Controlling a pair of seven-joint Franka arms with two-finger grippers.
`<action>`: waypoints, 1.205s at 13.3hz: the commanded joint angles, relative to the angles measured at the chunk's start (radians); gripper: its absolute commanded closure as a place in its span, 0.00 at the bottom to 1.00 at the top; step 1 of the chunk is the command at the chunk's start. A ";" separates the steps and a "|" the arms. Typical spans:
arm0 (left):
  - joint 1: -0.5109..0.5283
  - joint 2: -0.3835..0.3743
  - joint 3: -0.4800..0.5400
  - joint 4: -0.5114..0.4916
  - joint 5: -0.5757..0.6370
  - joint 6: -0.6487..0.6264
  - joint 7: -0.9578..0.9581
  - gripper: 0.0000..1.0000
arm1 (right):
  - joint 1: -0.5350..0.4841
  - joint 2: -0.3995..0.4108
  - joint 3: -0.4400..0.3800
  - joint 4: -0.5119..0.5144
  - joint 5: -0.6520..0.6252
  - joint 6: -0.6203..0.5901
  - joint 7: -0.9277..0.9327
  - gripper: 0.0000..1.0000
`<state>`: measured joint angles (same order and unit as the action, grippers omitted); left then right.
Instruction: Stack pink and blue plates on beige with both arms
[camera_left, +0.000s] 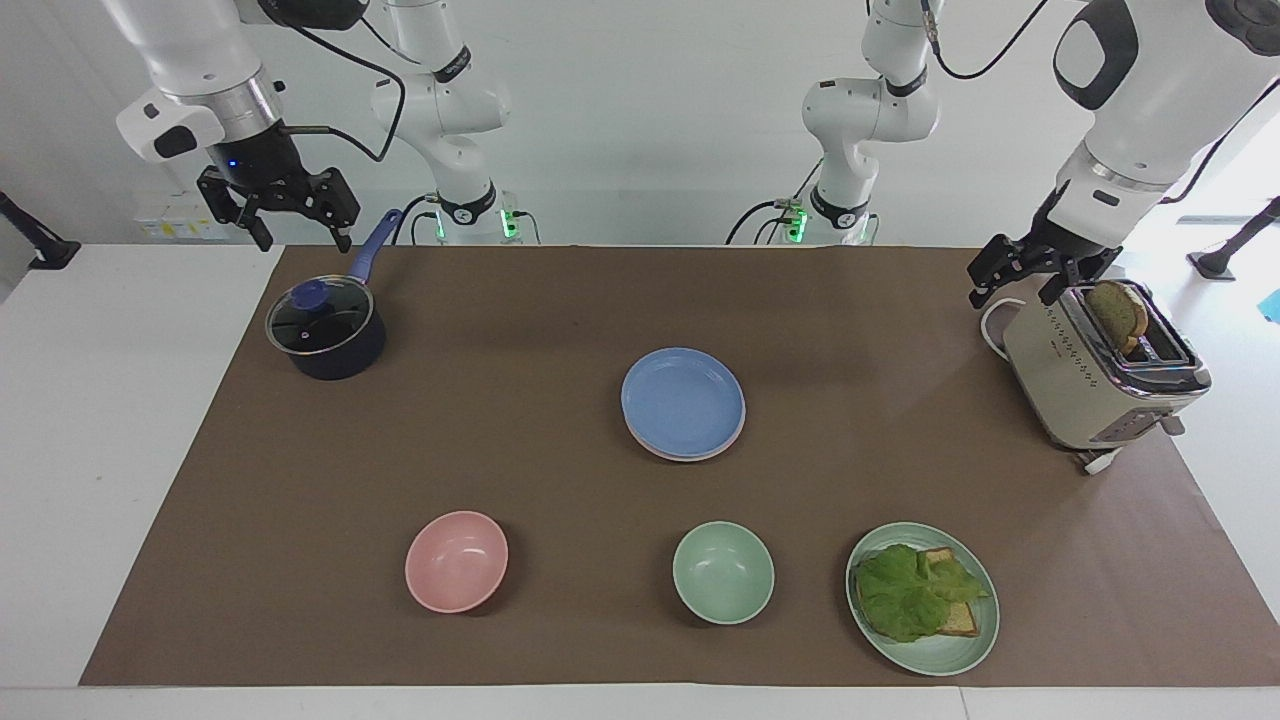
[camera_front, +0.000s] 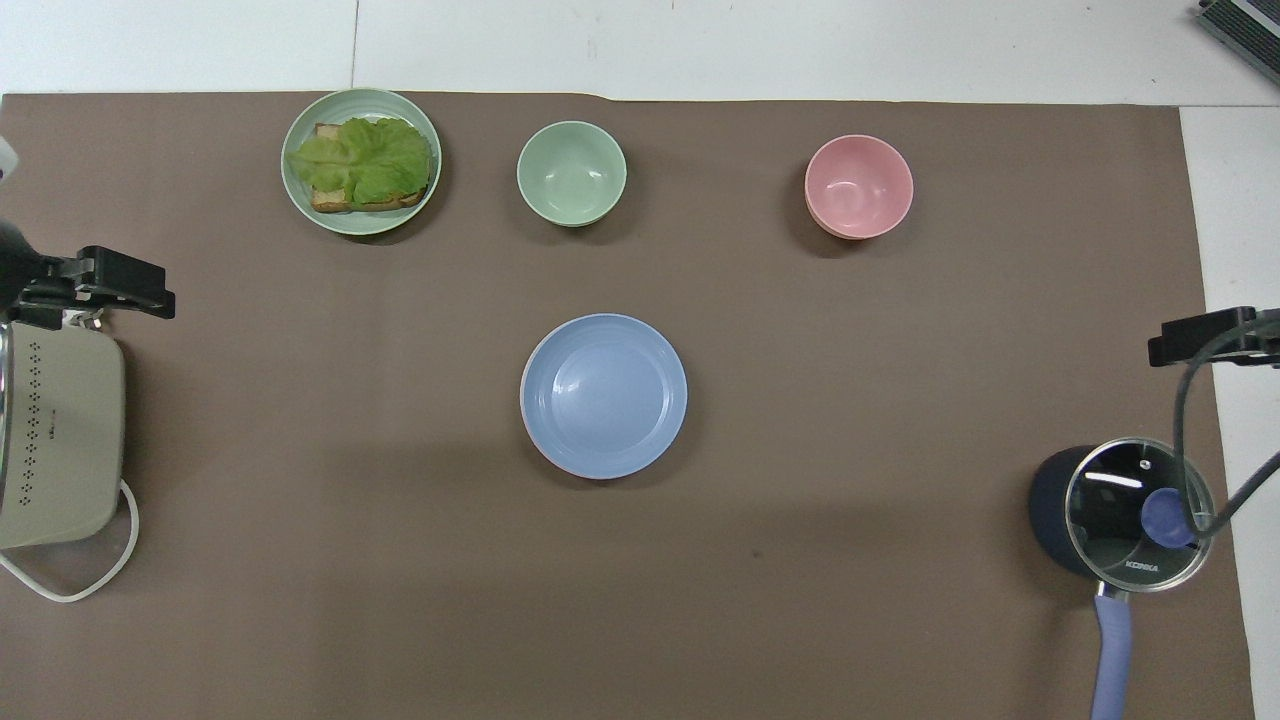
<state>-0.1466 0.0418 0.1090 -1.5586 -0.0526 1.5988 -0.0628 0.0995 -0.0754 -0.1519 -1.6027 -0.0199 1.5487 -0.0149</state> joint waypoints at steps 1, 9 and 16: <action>0.005 -0.013 -0.006 -0.009 0.020 -0.008 0.008 0.00 | -0.010 0.003 0.002 0.004 -0.005 -0.003 -0.023 0.00; 0.005 -0.013 -0.006 -0.009 0.020 -0.008 0.008 0.00 | -0.010 0.006 0.005 0.021 0.001 -0.041 -0.023 0.00; 0.002 -0.013 -0.009 -0.009 0.016 -0.008 0.006 0.00 | -0.009 -0.009 0.003 -0.003 -0.008 0.001 -0.022 0.00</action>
<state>-0.1499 0.0418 0.0959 -1.5586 -0.0526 1.5986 -0.0627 0.0986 -0.0745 -0.1521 -1.5946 -0.0198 1.5345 -0.0149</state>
